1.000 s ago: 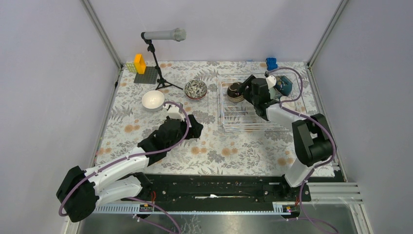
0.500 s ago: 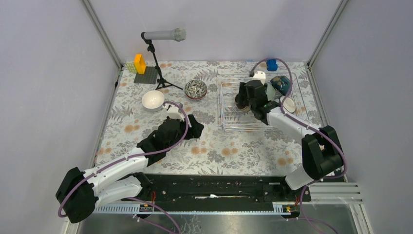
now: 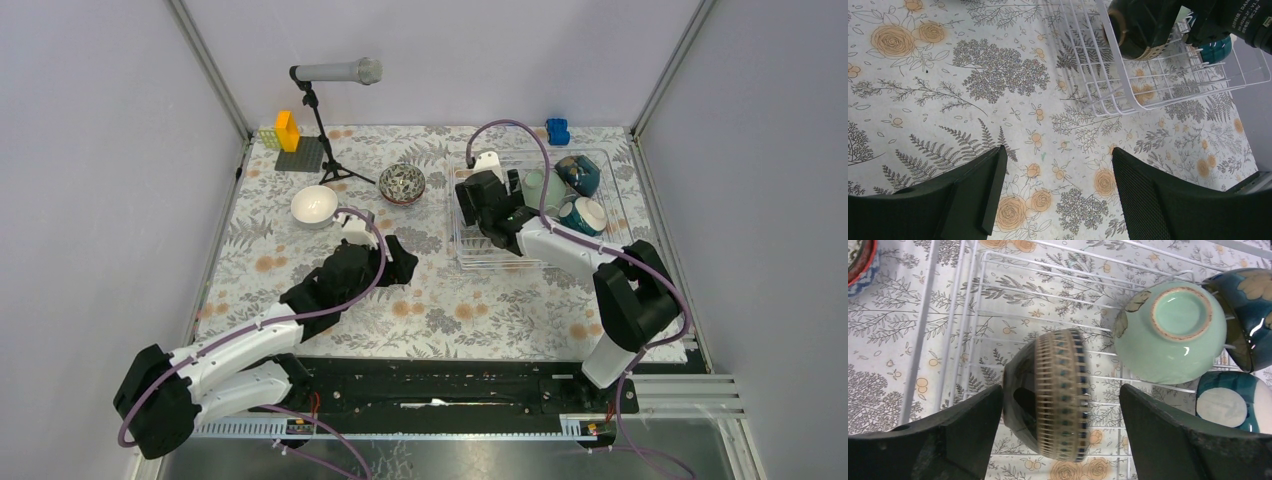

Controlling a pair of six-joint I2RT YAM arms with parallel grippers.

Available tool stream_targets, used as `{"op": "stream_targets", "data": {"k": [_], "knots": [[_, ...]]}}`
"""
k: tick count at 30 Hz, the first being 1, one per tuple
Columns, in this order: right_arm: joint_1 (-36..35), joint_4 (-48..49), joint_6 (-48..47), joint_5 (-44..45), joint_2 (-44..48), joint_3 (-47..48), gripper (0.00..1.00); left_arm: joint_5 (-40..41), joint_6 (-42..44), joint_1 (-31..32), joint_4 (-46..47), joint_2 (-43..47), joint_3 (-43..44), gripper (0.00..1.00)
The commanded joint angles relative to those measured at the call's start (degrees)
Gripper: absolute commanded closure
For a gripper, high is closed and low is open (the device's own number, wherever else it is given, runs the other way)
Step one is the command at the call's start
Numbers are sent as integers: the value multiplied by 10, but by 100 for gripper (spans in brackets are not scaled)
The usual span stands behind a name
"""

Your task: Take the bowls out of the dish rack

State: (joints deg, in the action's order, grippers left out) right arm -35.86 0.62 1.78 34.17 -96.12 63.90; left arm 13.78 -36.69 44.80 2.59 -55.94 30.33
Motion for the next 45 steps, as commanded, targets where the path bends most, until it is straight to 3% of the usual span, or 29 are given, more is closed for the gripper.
{"op": "stream_targets", "data": {"k": [1, 7, 15, 18, 23, 29, 39, 40, 41, 43, 45], "knots": [[-1, 16, -5, -53, 28, 12, 6, 11, 4, -1, 9, 15, -1, 18], [0, 11, -1, -116, 35, 9, 6, 16, 5, -1, 4, 24, -4, 18], [1, -29, 22, -146, 43, 16, 26, 19, 3, -1, -3, 37, -9, 18], [6, -45, 44, -127, 43, 22, 27, 19, 3, -1, -4, 39, -10, 18], [65, -90, 129, -78, 31, 36, 38, 17, 3, -1, -6, 42, -11, 18], [132, -91, 186, -187, 19, 17, 41, 23, 3, -1, -10, 48, -13, 18], [136, -113, 193, -228, -35, 45, 43, 26, 5, -1, -10, 44, -11, 18], [137, -117, 195, -228, -41, 49, 45, 26, 5, -1, -10, 44, -10, 18], [136, -119, 196, -228, -44, 51, 53, 27, 4, -1, -10, 43, -10, 18], [136, -124, 195, -231, -47, 55, 79, 27, 5, -1, -9, 42, -9, 18], [136, -126, 190, -229, -39, 56, 93, 28, 5, -1, -10, 40, -8, 18]]}}
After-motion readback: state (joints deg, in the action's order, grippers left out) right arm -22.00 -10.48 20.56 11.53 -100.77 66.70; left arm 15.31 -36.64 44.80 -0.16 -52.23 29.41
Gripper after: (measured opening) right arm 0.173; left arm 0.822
